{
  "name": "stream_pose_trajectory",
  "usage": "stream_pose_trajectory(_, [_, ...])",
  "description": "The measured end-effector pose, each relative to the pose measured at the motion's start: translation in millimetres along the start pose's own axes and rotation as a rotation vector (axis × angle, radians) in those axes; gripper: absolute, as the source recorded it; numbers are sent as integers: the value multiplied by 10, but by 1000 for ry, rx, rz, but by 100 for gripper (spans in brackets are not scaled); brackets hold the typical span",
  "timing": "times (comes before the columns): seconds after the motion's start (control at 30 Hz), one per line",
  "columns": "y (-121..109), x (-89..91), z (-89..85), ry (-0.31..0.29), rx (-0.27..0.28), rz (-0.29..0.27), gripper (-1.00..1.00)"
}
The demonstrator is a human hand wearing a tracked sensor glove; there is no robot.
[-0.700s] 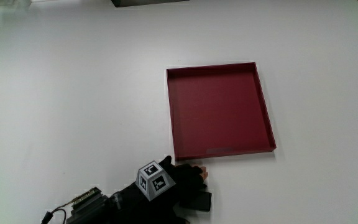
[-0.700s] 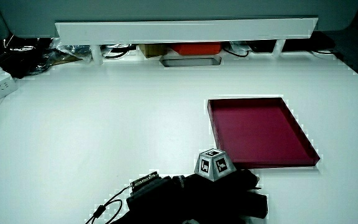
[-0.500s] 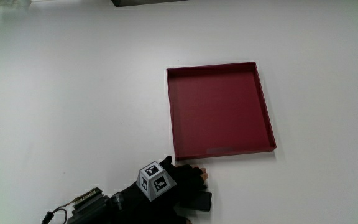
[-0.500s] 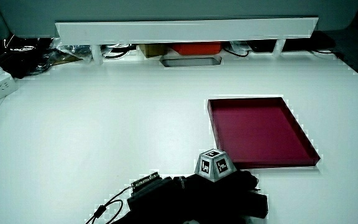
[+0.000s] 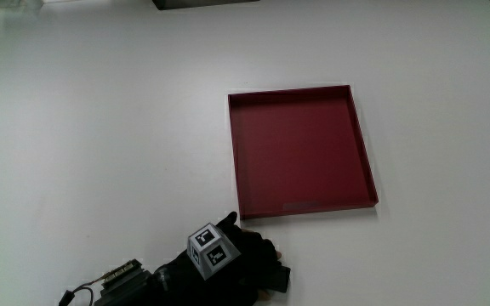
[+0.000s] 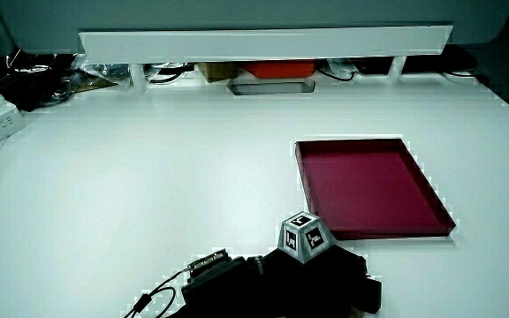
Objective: Pick charger from desk
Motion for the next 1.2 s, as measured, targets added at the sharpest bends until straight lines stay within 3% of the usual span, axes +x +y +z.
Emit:
stream_pose_trajectory(0.03, [11, 8, -47, 23, 2, -33, 0])
stream_pose_trajectory(0.1, [13, 43, -126, -3, -25, -15, 0])
stream_pose_trajectory(0.13, [29, 38, -180, 5, -20, -48, 0])
stream_pose_trajectory(0.3, [51, 122, -338, 4, -73, -26, 0])
stream_pose_trajectory(0.37, [65, 131, -425, 2, -76, -39, 0])
stream_pose_trajectory(0.4, [64, 152, -461, 28, -80, -32, 0])
stream_pose_trajectory(0.47, [69, 192, -554, 11, -107, -43, 0])
stream_pose_trajectory(0.5, [82, 185, -624, 35, -105, -65, 0])
stream_pose_trajectory(0.63, [74, 277, -730, 12, -138, -55, 0])
stream_pose_trajectory(0.7, [71, 325, -762, 42, -143, -72, 0])
stream_pose_trajectory(0.8, [69, 344, -833, 18, -164, -65, 0])
stream_pose_trajectory(0.87, [63, 388, -842, 49, -146, -99, 0])
stream_pose_trajectory(0.9, [67, 374, -883, 10, -166, -100, 0])
stream_pose_trajectory(0.97, [59, 411, -886, 32, -154, -123, 0])
stream_pose_trajectory(1.0, [63, 396, -923, 1, -164, -122, 0])
stream_pose_trajectory(1.2, [92, 407, -1031, -22, -199, -130, 0])
